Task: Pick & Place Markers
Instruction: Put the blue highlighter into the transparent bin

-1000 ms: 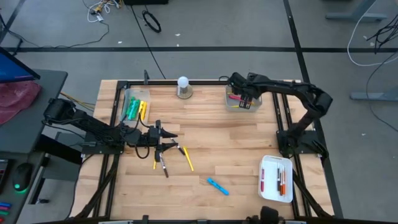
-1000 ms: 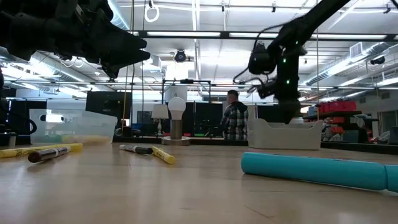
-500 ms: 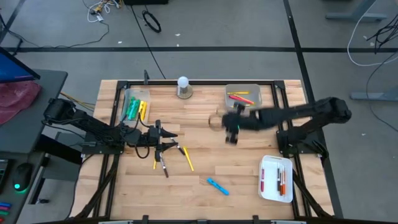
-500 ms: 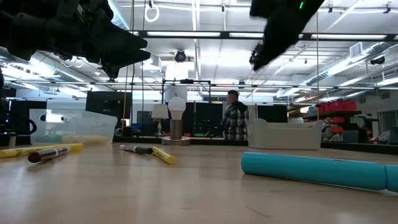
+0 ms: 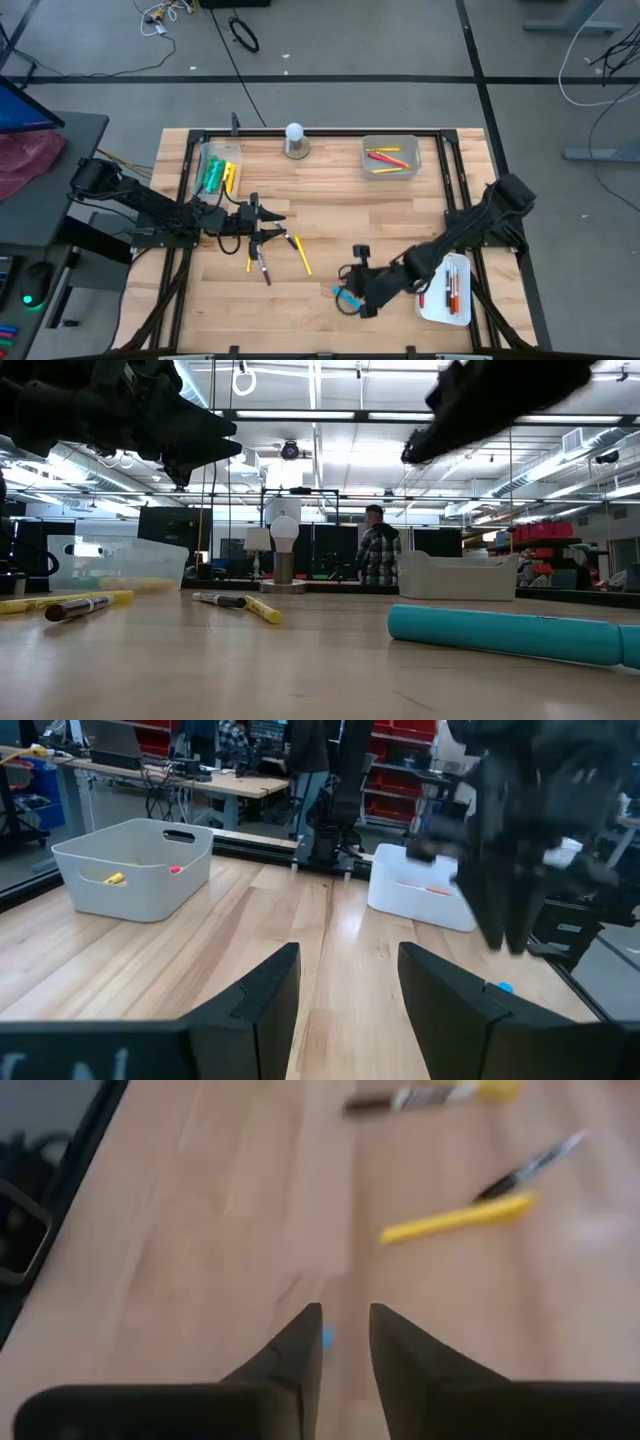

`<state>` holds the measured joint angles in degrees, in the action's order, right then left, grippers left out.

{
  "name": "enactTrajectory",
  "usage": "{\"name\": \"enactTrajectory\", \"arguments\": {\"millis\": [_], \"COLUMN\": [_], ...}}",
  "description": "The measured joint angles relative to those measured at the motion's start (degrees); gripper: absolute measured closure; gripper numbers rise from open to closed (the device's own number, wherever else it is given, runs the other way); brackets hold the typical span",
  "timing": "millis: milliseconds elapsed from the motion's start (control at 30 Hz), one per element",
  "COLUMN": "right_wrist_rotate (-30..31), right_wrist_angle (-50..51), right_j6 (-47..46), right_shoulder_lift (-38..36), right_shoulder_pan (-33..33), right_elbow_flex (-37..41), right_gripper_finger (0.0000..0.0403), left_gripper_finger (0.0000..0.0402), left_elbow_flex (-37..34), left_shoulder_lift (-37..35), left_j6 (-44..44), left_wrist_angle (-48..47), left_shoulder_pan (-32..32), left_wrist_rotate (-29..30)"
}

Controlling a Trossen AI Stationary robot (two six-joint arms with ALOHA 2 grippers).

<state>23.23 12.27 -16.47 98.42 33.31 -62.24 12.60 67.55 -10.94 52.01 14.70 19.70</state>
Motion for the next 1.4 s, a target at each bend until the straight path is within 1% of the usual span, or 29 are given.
{"name": "enactTrajectory", "arguments": {"millis": [67,133,267,433,500,567,767,800,867,900,967,1033,1133,1267,1400], "right_wrist_rotate": [-1.97,-4.0,-8.52,-9.32,-9.33,-9.34,-9.8,-9.81,-9.83,-9.43,-7.01,-4.6,-2.81,-0.28,0.75], "right_wrist_angle": [0.0,-0.21,-0.49,0.7,1.35,0.72,-1.58,-2.65,-8.3,-11.34,-14.05,-14.27,-14.88,-15.53,-16.84], "right_j6": [-2.94,-6.31,-9.07,-9.2,-9.14,-9.3,-7.24,-8.09,-9.13,-9.5,-10.72,-12.36,-13.73,-13.62,-13.08], "right_shoulder_lift": [2.17,3.75,4.68,4.71,4.71,4.71,4.66,4.76,4.78,4.73,4.82,5.48,7.36,9.82,10.43], "right_shoulder_pan": [0.5,0.65,0.65,1.11,1.61,1.93,4.54,5.1,6.09,6.51,7.34,7.97,8.63,9.11,8.99], "right_elbow_flex": [0.0,0.0,0.0,0.0,0.28,1.29,5.78,6.94,8.9,9.84,11.61,12.71,14.08,14.7,16.21], "right_gripper_finger": [0.0305,0.0284,0.022,0.0143,0.0124,0.0115,0.0117,0.0118,0.0119,0.0119,0.012,0.012,0.0126,0.0142,0.0179], "left_gripper_finger": [0.0223,0.0223,0.0223,0.0223,0.0223,0.0223,0.0223,0.0223,0.0223,0.0223,0.0223,0.0223,0.0223,0.0223,0.0223], "left_elbow_flex": [0.0,0.0,0.0,0.0,0.0,0.0,0.0,0.0,0.0,0.0,0.0,0.0,0.0,0.07,0.09], "left_shoulder_lift": [0.0,0.0,0.0,0.0,0.0,0.0,0.0,0.0,0.0,0.0,0.0,0.0,0.0,0.0,0.0], "left_j6": [-0.11,-0.44,-0.41,-0.39,-0.42,-0.39,-0.42,-0.42,-0.48,-0.66,-0.7,-0.75,-0.85,-0.86,-1.67], "left_wrist_angle": [0.08,0.09,0.09,0.07,-0.02,-0.11,-0.11,-0.11,-0.12,-0.11,-0.1,-0.07,-0.04,0.12,0.17], "left_shoulder_pan": [0.0,0.0,0.0,0.0,0.0,0.0,0.0,0.0,0.0,0.0,0.0,0.0,0.0,0.02,0.04], "left_wrist_rotate": [0.0,0.0,0.0,0.01,0.0,0.0,0.0,0.0,0.0,0.0,0.01,0.01,0.0,0.01,0.01]}}
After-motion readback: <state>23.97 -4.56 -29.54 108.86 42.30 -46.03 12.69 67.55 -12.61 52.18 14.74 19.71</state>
